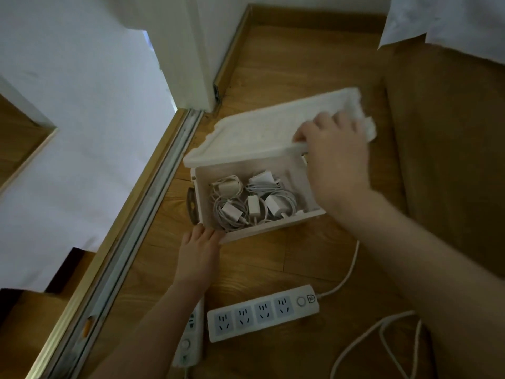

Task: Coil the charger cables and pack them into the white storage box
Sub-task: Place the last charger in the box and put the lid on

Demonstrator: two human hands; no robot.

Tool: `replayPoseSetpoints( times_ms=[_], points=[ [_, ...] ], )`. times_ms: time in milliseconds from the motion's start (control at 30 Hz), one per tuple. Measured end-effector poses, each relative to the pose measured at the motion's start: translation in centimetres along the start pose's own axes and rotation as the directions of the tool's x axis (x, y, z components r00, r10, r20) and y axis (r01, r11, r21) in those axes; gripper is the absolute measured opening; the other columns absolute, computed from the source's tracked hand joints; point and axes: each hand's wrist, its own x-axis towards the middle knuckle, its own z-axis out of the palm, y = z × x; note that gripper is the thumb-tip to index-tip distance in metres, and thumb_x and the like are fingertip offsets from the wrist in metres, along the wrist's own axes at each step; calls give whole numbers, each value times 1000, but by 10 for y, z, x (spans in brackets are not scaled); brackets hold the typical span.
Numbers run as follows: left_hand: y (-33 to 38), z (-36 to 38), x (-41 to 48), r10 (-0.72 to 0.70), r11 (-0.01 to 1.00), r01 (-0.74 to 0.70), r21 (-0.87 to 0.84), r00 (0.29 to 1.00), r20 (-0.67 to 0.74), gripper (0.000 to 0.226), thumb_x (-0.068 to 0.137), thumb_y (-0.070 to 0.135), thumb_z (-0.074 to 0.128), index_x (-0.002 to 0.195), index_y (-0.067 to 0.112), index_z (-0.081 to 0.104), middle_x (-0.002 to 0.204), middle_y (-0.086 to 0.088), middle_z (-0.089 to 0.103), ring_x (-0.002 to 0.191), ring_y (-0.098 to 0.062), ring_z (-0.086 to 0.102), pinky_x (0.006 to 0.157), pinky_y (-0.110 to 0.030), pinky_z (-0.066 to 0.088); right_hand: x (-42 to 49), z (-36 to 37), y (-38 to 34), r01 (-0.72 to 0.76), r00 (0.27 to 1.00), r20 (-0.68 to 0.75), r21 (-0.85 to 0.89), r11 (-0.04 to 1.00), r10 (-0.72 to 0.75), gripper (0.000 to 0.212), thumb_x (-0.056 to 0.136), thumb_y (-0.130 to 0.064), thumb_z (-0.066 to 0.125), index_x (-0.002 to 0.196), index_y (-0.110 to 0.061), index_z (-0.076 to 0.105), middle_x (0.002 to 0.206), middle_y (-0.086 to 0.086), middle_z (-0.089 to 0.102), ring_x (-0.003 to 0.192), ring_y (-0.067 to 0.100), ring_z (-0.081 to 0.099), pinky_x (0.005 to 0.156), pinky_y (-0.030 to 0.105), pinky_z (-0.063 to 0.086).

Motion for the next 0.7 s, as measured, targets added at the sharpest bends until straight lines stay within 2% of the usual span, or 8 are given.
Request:
replayPoseSetpoints(
  times_ms=[100,200,333,433,600,700],
  points=[
    [8,1,12,49,998,-50,33,999,21,43,51,5,86,90,19,72,81,1,67,77,-24,62,66,-36,51,-11,55,-7,11,995,95,64,998,-17,36,84,-10,60,117,-22,52,118,0,50,113,21,40,101,35,29],
    [15,3,18,48,999,-48,-6,998,44,46,51,-4,81,91,16,71,84,-3,67,77,-26,62,68,-40,51,-26,94,-11,5,973,226,159,987,-41,42,80,-2,60,115,-20,48,118,0,48,109,19,41,96,33,37],
    [15,3,17,78,997,-75,-32,991,112,45,57,-9,71,96,14,67,90,-3,66,83,-25,60,71,-36,46,-46,124,-9,59,904,404,207,977,-140,48,78,5,58,116,-21,45,118,0,46,108,18,41,91,33,40],
    [2,3,8,138,990,-135,-39,988,76,45,49,-8,75,88,14,68,81,-1,65,74,-22,61,65,-35,50,-55,132,1,79,867,464,233,969,-183,50,80,7,54,119,-22,46,120,0,45,109,17,41,91,31,42],
    [-12,-2,-4,171,985,-170,-21,983,65,48,48,-3,79,90,18,69,80,2,65,71,-19,61,67,-30,49,-68,135,15,51,815,542,285,957,-205,50,82,11,44,119,-21,50,118,-1,47,106,15,42,86,29,44],
    [-12,-2,-8,178,984,-177,-23,982,60,36,64,7,78,96,20,68,85,3,65,76,-18,59,70,-32,47,-70,136,17,46,822,534,282,958,-197,49,80,12,43,115,-21,51,115,-2,48,103,14,42,84,29,44]
  ],
)
